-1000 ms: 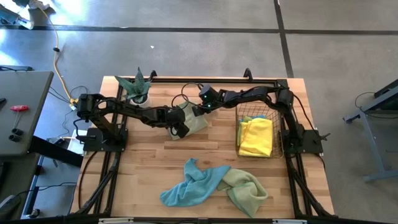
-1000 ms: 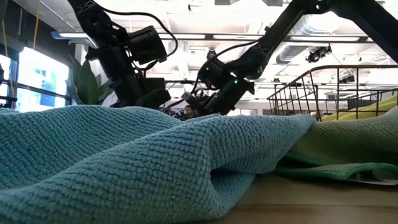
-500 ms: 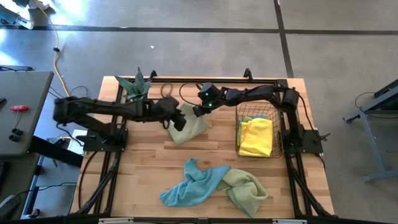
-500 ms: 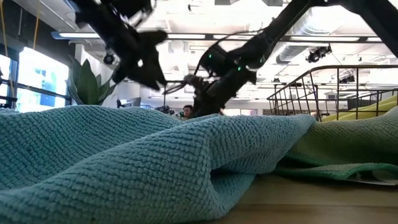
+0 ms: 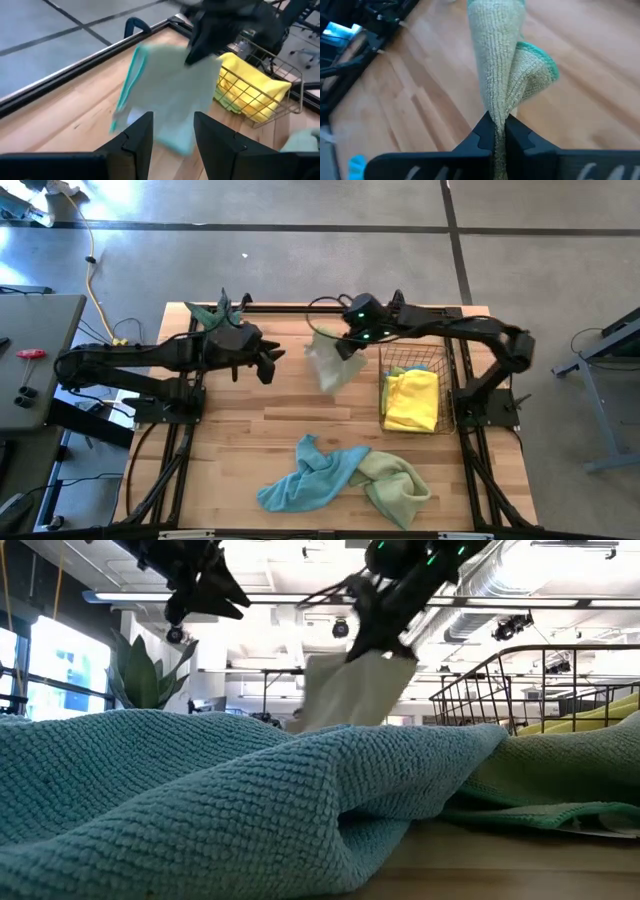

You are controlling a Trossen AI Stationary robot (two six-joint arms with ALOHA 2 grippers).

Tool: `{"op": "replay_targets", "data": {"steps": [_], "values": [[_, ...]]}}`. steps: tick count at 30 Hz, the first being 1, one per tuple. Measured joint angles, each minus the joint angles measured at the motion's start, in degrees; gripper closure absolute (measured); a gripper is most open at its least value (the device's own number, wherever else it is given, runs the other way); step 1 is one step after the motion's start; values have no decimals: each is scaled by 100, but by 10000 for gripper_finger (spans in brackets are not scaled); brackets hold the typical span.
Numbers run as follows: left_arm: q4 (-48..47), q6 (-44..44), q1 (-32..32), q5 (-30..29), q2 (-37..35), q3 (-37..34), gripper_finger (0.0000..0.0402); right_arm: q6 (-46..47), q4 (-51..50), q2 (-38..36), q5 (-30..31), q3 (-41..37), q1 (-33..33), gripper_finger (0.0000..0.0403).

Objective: Fold microfiber towels
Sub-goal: Stack the folded left green microfiber cloth into the wire basket

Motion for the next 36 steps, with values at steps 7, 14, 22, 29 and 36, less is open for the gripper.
{"op": "replay_targets", "data": {"steps": [7,14,22,29,36], "values": [[-88,355,11,2,-88,0,271,-530,-1564,-1147,1180,7,-13,403],[-84,513,11,0,-82,0,271,-1594,-2108,-1814,2650,7,-72,403],[-81,-105,11,2,-82,-2,271,-3631,-2259,-2349,4133,7,-521,403],[-65,-945,11,-136,-80,-4,271,-5359,-2261,-2600,5430,7,-658,403],[-42,-1414,-151,-223,-75,-4,271,-3520,-3654,-2643,3900,2,-459,403]]}}
